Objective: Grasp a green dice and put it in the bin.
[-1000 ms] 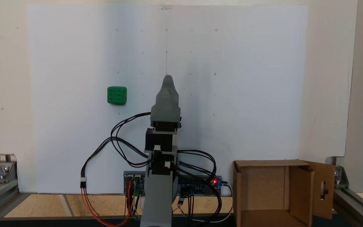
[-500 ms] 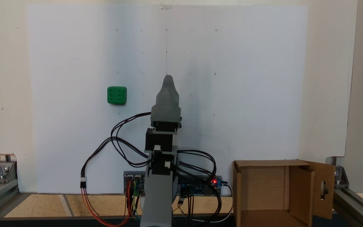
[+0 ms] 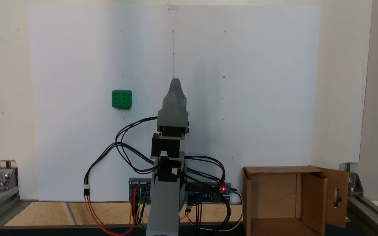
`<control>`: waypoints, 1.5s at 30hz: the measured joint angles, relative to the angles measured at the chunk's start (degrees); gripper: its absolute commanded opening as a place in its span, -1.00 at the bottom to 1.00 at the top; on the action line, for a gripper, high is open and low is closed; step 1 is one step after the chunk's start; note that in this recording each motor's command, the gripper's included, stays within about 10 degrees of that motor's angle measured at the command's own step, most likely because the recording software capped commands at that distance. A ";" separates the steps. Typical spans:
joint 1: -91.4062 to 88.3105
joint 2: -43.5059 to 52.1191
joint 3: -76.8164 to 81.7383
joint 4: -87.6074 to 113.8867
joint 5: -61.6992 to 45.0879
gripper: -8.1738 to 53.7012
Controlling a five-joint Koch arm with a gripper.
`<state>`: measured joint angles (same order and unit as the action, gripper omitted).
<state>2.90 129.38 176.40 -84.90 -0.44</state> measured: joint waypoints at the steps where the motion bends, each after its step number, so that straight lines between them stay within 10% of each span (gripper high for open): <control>1: -0.26 0.00 0.00 0.00 -0.09 0.72; 17: -2.20 0.00 -1.23 10.11 0.00 0.68; 45: -17.84 -0.09 -61.96 118.12 24.79 0.67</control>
<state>-14.94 129.29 114.43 33.22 24.35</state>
